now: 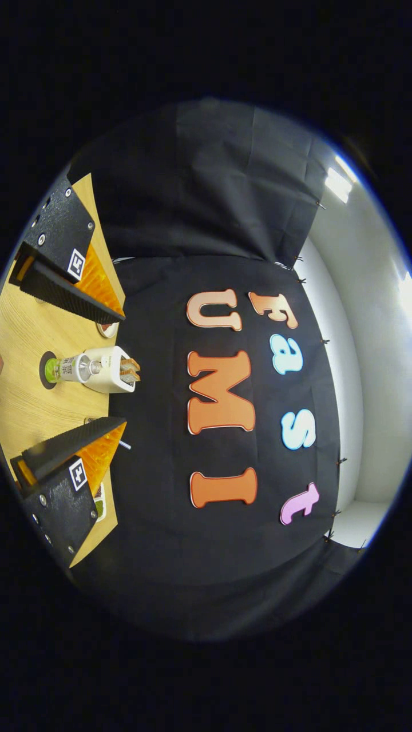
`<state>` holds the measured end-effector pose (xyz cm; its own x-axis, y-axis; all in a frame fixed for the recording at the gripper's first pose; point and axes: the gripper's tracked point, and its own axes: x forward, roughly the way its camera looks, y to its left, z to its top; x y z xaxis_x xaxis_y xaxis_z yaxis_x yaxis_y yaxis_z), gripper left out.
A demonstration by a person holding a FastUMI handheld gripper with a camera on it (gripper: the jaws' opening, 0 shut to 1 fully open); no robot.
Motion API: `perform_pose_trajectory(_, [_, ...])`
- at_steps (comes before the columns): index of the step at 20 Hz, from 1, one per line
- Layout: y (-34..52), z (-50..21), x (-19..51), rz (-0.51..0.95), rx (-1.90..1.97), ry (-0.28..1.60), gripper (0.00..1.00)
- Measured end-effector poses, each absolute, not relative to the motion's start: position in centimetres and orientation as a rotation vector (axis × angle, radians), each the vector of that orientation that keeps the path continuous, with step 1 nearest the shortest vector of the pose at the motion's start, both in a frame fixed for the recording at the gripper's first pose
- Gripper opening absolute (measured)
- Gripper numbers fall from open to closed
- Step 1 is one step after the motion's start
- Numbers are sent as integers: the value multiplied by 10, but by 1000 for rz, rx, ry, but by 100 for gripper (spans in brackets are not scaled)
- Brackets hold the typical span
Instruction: Take the bottle from table, then pour the juice into the cup, finally place the bottle on the coaster
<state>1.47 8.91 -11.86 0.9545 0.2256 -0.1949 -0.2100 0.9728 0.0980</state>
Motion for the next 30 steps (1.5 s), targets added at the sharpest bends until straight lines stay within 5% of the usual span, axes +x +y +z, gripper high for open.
perform_pose_trajectory(10, [65, -66, -31, 112, -3, 138, 97])
perform_pose_trajectory(30, [68, -30, -52, 131, 16, 111, 97])
